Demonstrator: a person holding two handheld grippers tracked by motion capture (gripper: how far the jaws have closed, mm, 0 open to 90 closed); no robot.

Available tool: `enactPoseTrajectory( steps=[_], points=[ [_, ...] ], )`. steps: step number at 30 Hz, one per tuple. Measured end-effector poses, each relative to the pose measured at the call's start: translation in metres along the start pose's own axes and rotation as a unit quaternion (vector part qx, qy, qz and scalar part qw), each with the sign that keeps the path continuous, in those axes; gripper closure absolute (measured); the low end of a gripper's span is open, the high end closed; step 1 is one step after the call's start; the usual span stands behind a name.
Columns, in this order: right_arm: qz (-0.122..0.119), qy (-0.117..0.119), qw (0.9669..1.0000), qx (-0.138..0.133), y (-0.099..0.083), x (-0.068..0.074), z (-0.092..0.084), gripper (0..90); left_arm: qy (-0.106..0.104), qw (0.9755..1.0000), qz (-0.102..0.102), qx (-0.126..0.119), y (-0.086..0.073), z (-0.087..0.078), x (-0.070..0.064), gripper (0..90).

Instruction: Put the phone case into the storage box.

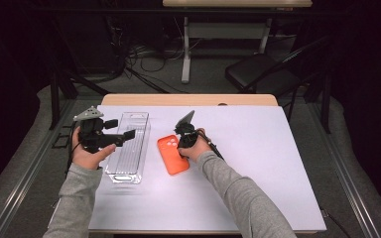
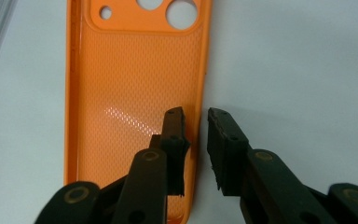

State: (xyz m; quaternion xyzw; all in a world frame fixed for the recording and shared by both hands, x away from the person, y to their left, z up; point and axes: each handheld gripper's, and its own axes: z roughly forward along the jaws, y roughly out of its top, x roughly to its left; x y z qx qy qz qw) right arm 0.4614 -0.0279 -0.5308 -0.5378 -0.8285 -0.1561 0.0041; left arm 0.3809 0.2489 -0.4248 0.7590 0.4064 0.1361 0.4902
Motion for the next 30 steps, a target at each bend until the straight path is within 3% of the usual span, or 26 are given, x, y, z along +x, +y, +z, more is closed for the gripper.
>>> enactPoseTrajectory(
  steps=[8, 10, 11, 18, 30],
  points=[
    [0.0, 0.002, 1.0, 0.0, 0.0, 0.0006, 0.0002, 81.2, 0.002, 1.0, -0.002, 0.0, -0.0002, -0.0002, 0.0001, 12.2],
    [0.004, -0.002, 0.9999, 0.012, 0.0005, 0.0009, -0.0011, 81.8, 0.002, 1.0, -0.001, 0.0, -0.0002, -0.0002, 0.0002, 12.4],
    [0.007, 0.001, 1.0, 0.002, -0.0001, 0.0008, 0.0002, 83.8, 0.002, 1.0, 0.0, 0.0, -0.0002, -0.0002, 0.0001, 12.5],
    [0.011, -0.001, 0.9999, 0.002, 0.0001, -0.0006, -0.0003, 87.4, 0.004, 1.0, -0.001, 0.0, -0.0003, 0.0002, 0.0002, 12.6],
    [0.009, -0.008, 0.9999, 0.012, 0.0006, -0.0005, -0.0019, 88.6, 0.005, 1.0, -0.001, 0.0, -0.0003, -0.0002, 0.0004, 12.6]
  ],
)
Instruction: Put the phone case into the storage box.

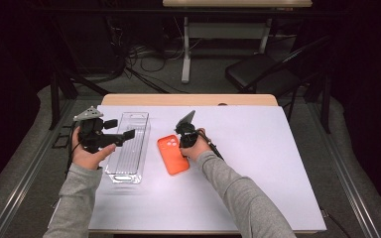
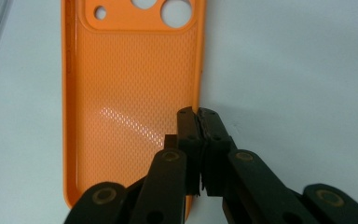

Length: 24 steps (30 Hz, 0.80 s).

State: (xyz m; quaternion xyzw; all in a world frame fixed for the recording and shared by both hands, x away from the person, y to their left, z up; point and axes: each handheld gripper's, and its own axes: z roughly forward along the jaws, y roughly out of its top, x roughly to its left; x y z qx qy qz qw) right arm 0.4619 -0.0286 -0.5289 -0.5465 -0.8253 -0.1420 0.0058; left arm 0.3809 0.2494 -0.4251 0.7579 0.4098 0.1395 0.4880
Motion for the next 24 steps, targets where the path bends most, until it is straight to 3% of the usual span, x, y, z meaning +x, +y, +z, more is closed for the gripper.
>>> enactPoseTrajectory(
  steps=[24],
  points=[
    [-0.002, 0.001, 0.9999, -0.014, -0.0012, -0.0002, 0.0007, 89.2, 0.001, 1.0, -0.004, 0.0, -0.0007, 0.0006, 0.0006, 12.6]
  ],
)
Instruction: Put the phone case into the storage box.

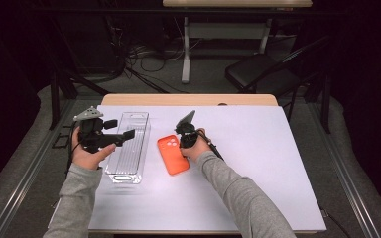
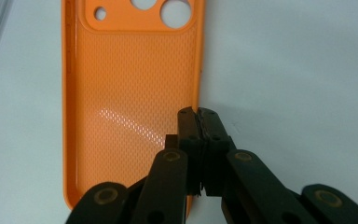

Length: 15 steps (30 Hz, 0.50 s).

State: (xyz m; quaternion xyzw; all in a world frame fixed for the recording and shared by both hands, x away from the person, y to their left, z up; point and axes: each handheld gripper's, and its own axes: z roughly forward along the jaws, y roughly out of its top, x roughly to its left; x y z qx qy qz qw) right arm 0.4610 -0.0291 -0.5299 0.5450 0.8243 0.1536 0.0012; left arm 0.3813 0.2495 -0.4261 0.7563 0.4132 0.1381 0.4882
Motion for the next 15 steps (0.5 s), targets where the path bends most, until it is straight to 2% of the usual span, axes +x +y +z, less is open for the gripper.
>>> enactPoseTrajectory(
  steps=[2, 7, 10, 12, 14, 15],
  points=[
    [0.007, 0.001, 1.0, 0.001, -0.0002, 0.0008, -0.0003, 89.3, 0.0, 1.0, 0.0, 0.0, 0.0, 0.0002, 0.0, 12.6],
    [0.001, -0.001, 1.0, 0.004, 0.0, -0.0004, -0.0013, 89.5, 0.0, 1.0, 0.001, 0.0, -0.0001, -0.0003, 0.0005, 12.6],
    [0.008, 0.001, 0.9999, 0.007, -0.0004, -0.0003, -0.0018, 89.5, 0.001, 1.0, -0.001, 0.0, -0.0002, -0.0007, 0.0008, 12.6],
    [0.006, 0.003, 1.0, -0.004, -0.0011, -0.001, -0.0011, 89.6, 0.001, 1.0, -0.001, 0.0, -0.0003, -0.0007, 0.0009, 12.6],
    [0.005, 0.001, 1.0, 0.004, -0.001, -0.001, -0.0025, 89.7, 0.001, 1.0, 0.0, 0.001, -0.0003, -0.0007, 0.0011, 12.6],
    [0.009, 0.006, 0.9999, -0.008, -0.0019, -0.0009, -0.0013, 89.7, 0.001, 1.0, 0.0, 0.001, -0.0003, -0.0006, 0.0009, 12.6]
  ],
)
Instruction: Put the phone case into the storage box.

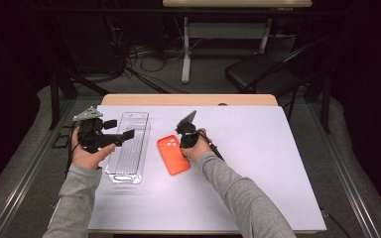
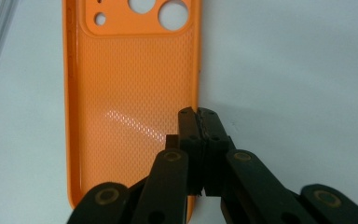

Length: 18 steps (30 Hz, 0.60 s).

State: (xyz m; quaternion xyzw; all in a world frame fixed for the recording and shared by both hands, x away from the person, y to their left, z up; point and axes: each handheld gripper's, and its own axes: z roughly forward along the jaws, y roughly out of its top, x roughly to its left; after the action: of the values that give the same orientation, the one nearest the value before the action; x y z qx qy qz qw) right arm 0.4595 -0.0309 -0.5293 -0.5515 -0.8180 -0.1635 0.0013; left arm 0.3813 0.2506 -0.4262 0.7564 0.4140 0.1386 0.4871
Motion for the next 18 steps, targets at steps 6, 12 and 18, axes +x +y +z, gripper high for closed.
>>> enactPoseTrajectory(
  steps=[6, 12, 18],
  points=[
    [0.003, 0.002, 1.0, -0.001, 0.0, -0.001, -0.005, 89.8, -0.001, 1.0, -0.001, 0.001, -0.001, 0.001, 0.0, 12.7],
    [0.011, 0.013, 0.9994, -0.029, -0.004, -0.003, -0.011, 89.8, -0.001, 1.0, 0.0, 0.002, 0.0, 0.001, -0.001, 13.4],
    [0.0, 0.022, 0.9985, -0.049, -0.012, -0.008, -0.019, 89.8, -0.003, 1.0, 0.003, 0.004, 0.0, 0.002, -0.003, 13.4]
  ],
)
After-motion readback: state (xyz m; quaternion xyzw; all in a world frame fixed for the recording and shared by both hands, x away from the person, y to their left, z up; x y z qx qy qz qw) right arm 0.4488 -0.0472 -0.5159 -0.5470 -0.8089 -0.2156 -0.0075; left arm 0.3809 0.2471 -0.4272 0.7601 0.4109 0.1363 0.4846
